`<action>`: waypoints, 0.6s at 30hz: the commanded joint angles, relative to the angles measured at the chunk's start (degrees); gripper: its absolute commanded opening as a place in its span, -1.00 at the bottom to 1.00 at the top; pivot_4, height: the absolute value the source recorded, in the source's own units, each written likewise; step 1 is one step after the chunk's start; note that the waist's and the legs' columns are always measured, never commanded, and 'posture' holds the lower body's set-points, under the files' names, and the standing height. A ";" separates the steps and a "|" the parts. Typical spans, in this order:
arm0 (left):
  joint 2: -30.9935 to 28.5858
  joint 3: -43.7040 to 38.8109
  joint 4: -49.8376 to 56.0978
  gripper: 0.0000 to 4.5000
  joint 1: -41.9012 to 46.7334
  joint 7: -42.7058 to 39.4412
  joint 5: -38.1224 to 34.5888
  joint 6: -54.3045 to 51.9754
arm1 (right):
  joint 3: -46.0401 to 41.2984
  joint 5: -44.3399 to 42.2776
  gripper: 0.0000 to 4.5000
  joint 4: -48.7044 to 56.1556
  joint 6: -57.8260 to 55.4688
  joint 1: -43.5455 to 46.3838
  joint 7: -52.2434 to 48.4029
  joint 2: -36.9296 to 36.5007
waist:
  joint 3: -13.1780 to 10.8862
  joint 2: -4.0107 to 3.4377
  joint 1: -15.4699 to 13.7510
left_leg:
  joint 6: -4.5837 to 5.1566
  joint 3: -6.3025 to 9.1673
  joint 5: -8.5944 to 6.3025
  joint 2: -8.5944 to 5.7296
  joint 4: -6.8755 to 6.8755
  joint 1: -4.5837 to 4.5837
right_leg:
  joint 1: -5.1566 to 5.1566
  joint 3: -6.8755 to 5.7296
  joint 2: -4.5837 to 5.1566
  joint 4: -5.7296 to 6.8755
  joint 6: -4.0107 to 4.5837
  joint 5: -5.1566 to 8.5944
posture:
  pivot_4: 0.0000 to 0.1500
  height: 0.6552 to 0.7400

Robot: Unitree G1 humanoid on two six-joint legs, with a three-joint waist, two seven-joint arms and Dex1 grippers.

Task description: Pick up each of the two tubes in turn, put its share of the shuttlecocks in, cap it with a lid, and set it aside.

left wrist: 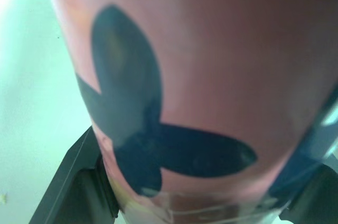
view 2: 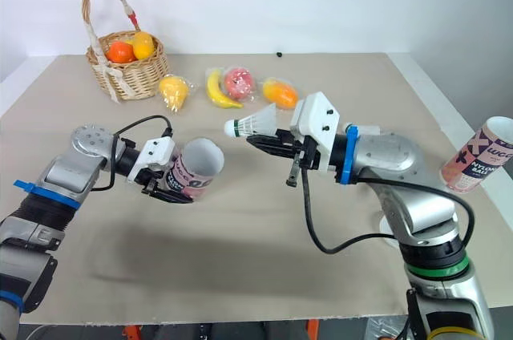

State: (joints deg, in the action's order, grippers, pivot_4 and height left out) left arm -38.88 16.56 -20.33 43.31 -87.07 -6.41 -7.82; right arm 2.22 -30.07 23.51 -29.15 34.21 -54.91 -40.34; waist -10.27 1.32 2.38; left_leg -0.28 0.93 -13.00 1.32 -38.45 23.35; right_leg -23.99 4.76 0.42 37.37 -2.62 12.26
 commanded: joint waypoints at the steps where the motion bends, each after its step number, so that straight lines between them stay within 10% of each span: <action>1: 1.05 0.52 -0.99 0.33 0.78 -0.12 0.46 -0.15 | -0.81 -3.23 -0.96 1.90 -0.34 3.68 -2.12 0.26 | 0.00 0.00 -0.05 | 0.00 0.01 0.00 0.00 0.00 0.01 | 0.00 -0.01 0.00 0.00 0.00 0.00 | 1.00 0.76; 14: 1.70 0.26 -0.79 0.33 0.71 -0.30 0.64 -0.73 | 19.78 12.93 -0.96 -8.36 4.01 14.60 -6.07 9.43 | 0.01 0.01 -0.13 | 0.00 -0.09 0.00 0.09 0.04 0.03 | -0.13 -0.01 -0.05 0.01 0.04 -0.01 | 1.00 0.76; 18: 1.96 0.21 -0.12 0.33 0.43 -0.24 0.68 -1.32 | 17.56 10.06 -0.39 -7.72 1.32 15.39 -9.55 9.63 | 0.00 0.00 -0.03 | 0.01 -0.01 0.01 0.22 0.04 0.00 | -0.14 -0.08 -0.21 0.10 0.26 -0.01 | 1.00 0.76</action>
State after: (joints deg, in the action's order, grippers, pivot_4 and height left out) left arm -38.32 15.25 -22.04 43.48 -88.12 -6.48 -8.74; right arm 19.82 -18.45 13.97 -27.47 48.22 -62.75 -30.84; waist -10.27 1.32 2.35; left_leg -0.27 0.91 -13.00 1.54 -38.41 23.37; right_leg -24.17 4.69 0.21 37.53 -2.33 12.27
